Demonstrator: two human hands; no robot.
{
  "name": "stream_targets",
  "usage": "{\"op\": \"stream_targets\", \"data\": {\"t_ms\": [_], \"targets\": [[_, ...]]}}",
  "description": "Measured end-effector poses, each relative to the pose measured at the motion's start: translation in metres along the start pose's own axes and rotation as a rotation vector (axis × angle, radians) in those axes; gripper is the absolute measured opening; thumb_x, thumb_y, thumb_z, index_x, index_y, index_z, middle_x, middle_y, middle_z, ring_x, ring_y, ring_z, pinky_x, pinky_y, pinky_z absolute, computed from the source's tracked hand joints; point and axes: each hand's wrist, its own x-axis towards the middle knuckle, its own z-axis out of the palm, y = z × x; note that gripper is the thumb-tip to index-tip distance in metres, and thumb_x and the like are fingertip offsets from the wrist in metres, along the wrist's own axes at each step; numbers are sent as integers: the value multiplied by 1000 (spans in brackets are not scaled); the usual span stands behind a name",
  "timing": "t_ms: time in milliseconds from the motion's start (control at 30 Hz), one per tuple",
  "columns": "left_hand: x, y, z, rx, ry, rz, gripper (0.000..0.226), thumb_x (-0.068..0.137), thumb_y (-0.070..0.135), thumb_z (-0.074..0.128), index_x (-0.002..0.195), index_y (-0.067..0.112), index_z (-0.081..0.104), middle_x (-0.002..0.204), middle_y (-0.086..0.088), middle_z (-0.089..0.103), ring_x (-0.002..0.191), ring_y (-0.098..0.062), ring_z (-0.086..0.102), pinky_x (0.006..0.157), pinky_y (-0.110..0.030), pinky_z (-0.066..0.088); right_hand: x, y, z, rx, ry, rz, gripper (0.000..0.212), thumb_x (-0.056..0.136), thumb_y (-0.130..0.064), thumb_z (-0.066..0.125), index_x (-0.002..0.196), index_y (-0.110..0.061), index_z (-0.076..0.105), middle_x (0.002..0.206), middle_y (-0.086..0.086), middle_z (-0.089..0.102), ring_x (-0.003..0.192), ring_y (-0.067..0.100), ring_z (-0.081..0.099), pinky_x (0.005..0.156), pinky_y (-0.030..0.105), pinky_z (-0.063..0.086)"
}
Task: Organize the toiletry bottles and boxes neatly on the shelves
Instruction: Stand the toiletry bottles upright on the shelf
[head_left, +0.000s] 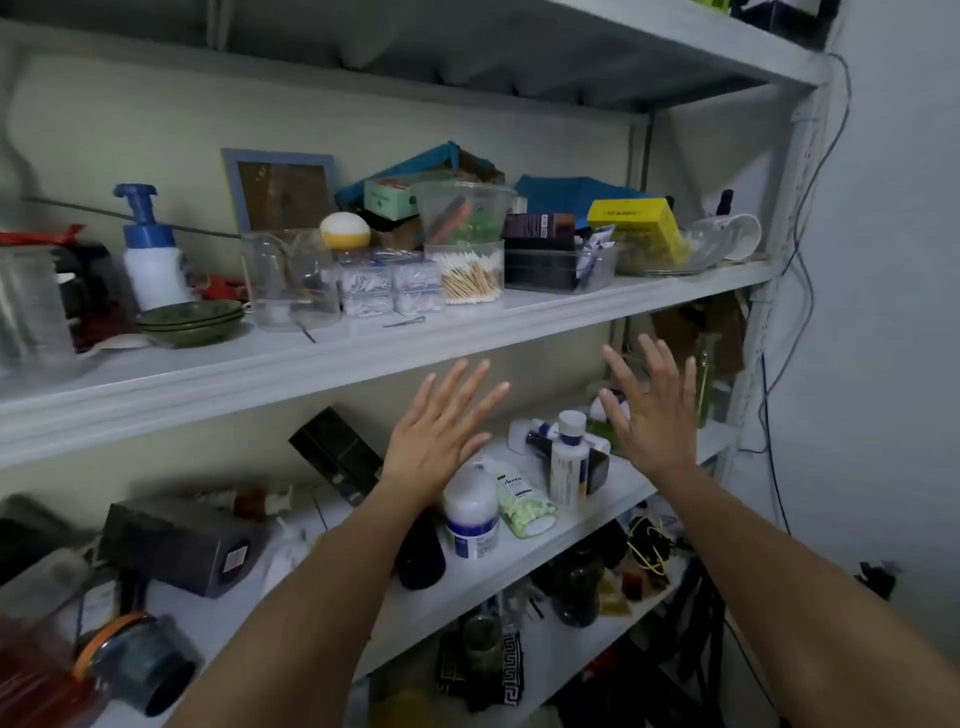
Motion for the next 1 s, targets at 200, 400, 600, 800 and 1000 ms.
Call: {"op": "stream_targets", "data": {"t_ms": [200, 400, 600, 800, 1000], "targets": [[18, 22, 33, 6, -73, 144, 61, 97, 49, 16, 152, 28, 1, 159, -3, -3, 147, -23, -8, 117, -41, 3, -3, 39, 24, -38, -42, 52, 53, 95, -50, 24, 145, -34, 26, 152, 9, 24, 141, 28, 18, 116, 53, 8], [41, 42, 66, -35, -144, 180, 61, 97, 50, 18, 152, 26, 5, 158, -5, 12, 146, -21, 5, 117, -41, 10, -5, 75, 55, 8, -115, 110, 54, 96, -55, 11, 145, -35, 26, 151, 8, 27, 142, 27, 19, 116, 51, 7], [70, 68, 97, -99, -238, 141, 60, 96, 52, 13, 150, 27, 10, 156, -5, 23, 145, -22, 16, 117, -44, 20, 1, 113, 85, 7, -175, 139, 57, 95, -57, 6, 145, -36, 24, 151, 6, 25, 141, 26, 19, 116, 48, 3], [115, 97, 115, -137, -262, -7, 62, 96, 53, 15, 151, 27, 9, 158, -4, 14, 145, -21, 14, 116, -40, 10, 19, 155, 101, 8, -190, 155, 60, 94, -57, 5, 145, -35, 26, 151, 8, 26, 141, 25, 16, 115, 45, -1], [139, 130, 129, -173, -303, -67, 62, 97, 53, 10, 151, 25, -3, 157, -5, 19, 144, -22, 15, 116, -41, 14, 11, 194, 113, 24, -197, 219, 61, 94, -56, 5, 145, -32, 29, 149, 10, 28, 140, 28, 20, 114, 55, 13]]}}
